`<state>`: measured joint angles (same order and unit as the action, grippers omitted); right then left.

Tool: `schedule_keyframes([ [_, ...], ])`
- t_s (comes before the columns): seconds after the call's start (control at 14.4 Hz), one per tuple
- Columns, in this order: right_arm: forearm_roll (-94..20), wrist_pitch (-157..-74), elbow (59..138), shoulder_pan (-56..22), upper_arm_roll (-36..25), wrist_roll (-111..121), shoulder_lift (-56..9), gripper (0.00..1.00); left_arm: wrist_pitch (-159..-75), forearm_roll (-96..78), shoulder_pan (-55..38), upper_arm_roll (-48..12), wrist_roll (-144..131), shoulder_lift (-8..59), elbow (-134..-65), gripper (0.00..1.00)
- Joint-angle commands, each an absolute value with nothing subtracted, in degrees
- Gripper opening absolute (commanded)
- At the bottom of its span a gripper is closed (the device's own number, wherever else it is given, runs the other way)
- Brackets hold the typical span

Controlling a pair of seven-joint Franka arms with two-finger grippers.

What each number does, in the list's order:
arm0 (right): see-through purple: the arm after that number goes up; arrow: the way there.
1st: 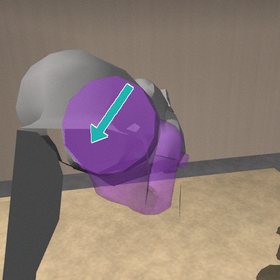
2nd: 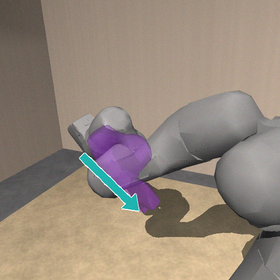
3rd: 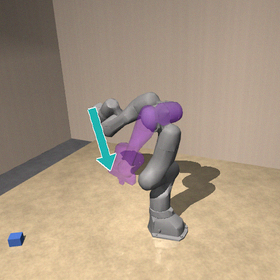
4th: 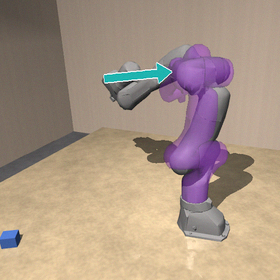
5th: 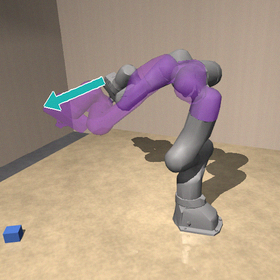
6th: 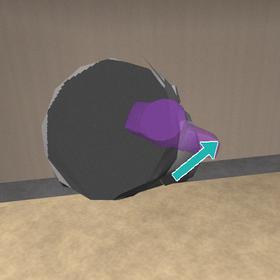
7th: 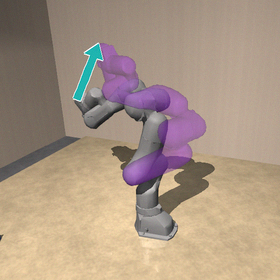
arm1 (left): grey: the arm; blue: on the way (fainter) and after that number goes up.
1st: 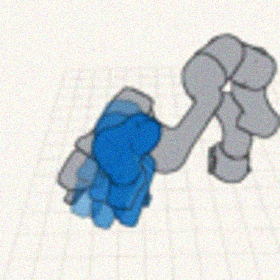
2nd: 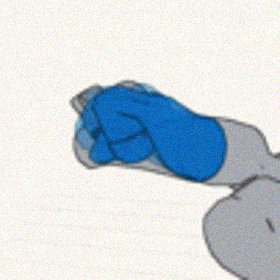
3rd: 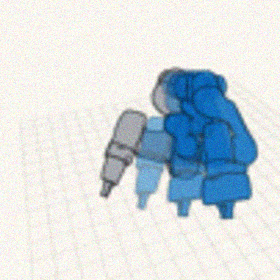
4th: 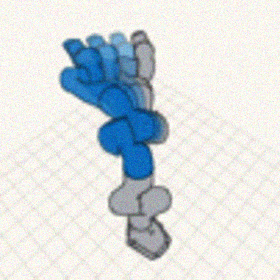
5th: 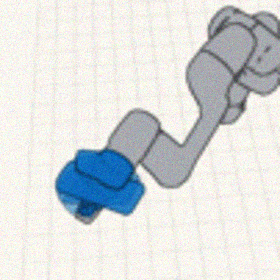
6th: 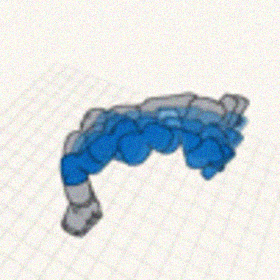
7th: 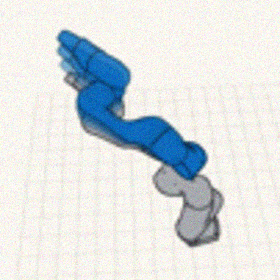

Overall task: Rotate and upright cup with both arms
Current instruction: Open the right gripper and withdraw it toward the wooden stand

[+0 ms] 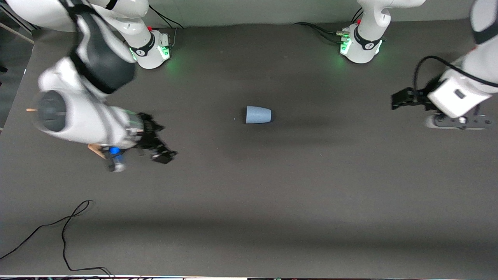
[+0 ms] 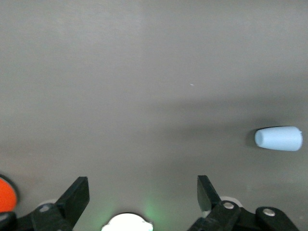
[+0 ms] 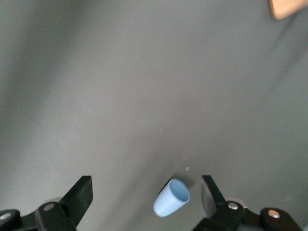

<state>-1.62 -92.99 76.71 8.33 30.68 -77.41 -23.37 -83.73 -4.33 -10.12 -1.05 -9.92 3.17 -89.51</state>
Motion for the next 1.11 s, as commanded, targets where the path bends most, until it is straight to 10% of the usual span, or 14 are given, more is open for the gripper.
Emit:
schedule_keyframes([
  [0.0,-4.13,-92.64,82.51,6.15,21.56,-59.48,-13.82,1.00,-83.84,-4.57,-15.89,-1.58,-19.30,3.87,-87.63,1.00],
  [1.04,-4.13,-110.39,113.03,3.34,3.53,-17.24,8.61,1.00,-86.91,6.32,-50.70,-1.85,-63.35,34.08,-65.04,1.00],
])
